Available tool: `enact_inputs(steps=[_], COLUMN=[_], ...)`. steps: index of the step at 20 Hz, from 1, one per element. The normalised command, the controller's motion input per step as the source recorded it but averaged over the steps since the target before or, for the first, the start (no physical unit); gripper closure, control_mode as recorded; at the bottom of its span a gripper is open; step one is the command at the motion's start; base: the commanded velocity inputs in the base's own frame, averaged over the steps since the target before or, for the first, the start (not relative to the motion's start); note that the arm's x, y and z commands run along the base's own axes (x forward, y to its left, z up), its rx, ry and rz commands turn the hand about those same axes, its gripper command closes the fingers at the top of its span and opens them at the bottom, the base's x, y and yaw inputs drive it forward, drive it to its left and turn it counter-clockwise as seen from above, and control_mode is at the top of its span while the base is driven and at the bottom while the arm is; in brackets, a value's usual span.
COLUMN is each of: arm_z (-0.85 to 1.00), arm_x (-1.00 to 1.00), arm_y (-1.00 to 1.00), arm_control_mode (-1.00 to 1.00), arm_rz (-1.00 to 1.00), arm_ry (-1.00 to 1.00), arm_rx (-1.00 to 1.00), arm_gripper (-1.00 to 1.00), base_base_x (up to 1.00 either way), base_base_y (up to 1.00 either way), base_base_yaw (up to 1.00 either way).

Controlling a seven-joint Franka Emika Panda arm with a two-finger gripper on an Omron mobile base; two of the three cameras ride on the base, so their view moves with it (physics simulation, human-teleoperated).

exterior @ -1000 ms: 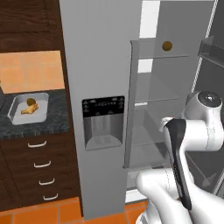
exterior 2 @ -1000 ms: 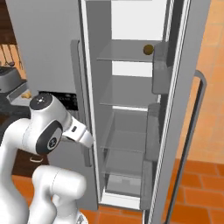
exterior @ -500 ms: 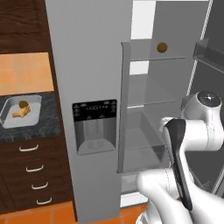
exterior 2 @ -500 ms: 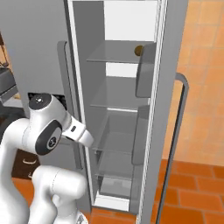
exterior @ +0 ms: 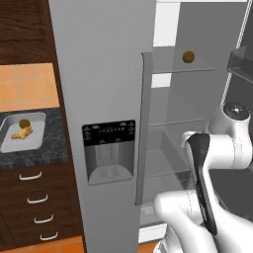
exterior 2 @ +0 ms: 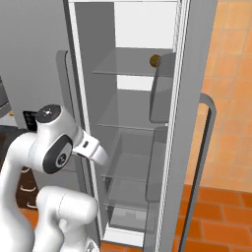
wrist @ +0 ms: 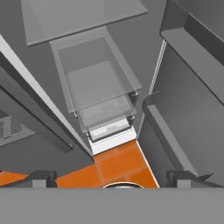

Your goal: Place one avocado and one chicken drumstick in each tupperware on the nearby counter, to pack two identical lunches.

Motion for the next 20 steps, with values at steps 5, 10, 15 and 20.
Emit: enact_inputs(steps=[5,10,15,20], arm_z=[0.4,0.75,0.72,0.6], arm_x=[0.31,0.44,0.57,0.24], arm_y=[-0.19,0.0,-0.21,-0.35], arm_control_mode=[-1.0,-1.0,-1.0,-1.0], arm_rz=[0.0,0.0,0.01,0.0], arm_ry=[-0.01,-0.15,-0.1,-0.17], arm_rx=[0.0,-0.02,0.0,-0.03], arm_gripper=[-1.0,-1.0,-1.0,-1.0], base_base_x=[0.0,0.0,0.0,0.0], base_base_y=[0.0,0.0,0.0,0.0], base_base_yaw=[0.0,0.0,0.0,0.0])
